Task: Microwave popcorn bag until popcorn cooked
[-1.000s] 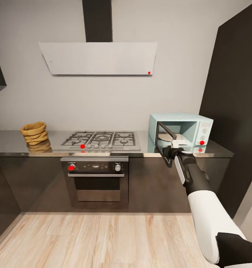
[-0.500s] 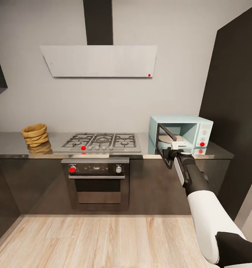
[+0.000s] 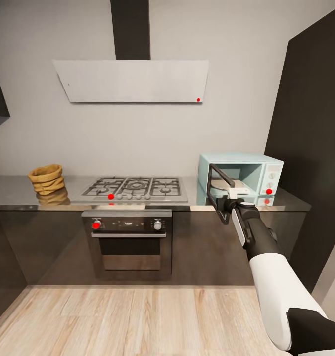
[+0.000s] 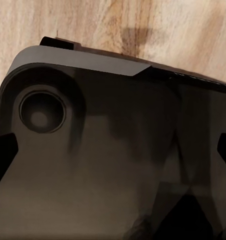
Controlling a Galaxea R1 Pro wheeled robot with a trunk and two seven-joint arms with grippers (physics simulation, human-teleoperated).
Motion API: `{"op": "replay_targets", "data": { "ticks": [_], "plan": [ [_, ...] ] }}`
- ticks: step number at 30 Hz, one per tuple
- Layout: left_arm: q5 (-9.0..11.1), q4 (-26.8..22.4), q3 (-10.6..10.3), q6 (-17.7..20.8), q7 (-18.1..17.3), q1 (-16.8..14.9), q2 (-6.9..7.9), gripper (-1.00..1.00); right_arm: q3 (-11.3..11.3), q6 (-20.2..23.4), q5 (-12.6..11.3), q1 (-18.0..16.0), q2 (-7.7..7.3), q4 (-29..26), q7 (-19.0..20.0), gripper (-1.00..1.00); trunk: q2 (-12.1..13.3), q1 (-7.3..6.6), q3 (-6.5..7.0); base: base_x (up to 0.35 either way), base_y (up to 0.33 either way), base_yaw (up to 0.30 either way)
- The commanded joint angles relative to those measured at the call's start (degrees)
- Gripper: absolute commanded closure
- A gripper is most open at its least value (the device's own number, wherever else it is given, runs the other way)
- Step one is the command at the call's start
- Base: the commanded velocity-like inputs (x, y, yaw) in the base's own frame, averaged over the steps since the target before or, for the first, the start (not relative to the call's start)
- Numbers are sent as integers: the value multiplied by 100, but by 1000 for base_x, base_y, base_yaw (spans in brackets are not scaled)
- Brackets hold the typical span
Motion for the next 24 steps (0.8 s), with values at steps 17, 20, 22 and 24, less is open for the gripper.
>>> {"op": "replay_targets", "data": {
  "ticks": [17,20,22,24],
  "plan": [
    [35,-8,25,9,-21,2,-1,-100,-6,35,-63,-6,-2,-249,42,-100,-7,-12,-6,0,0,0],
    [36,-9,25,9,-21,2,-1,-100,-6,65,-64,-6,-9,-252,62,-100,-7,-12,-6,0,0,0],
    [33,-10,25,9,-21,2,-1,-100,-6,88,-68,-6,-11,-274,102,-100,-7,-12,-6,0,0,0],
    [33,-10,25,9,-21,2,-1,-100,-11,174,-67,-6,-20,-306,253,-100,-7,-12,-6,0,0,0]
  ]
}}
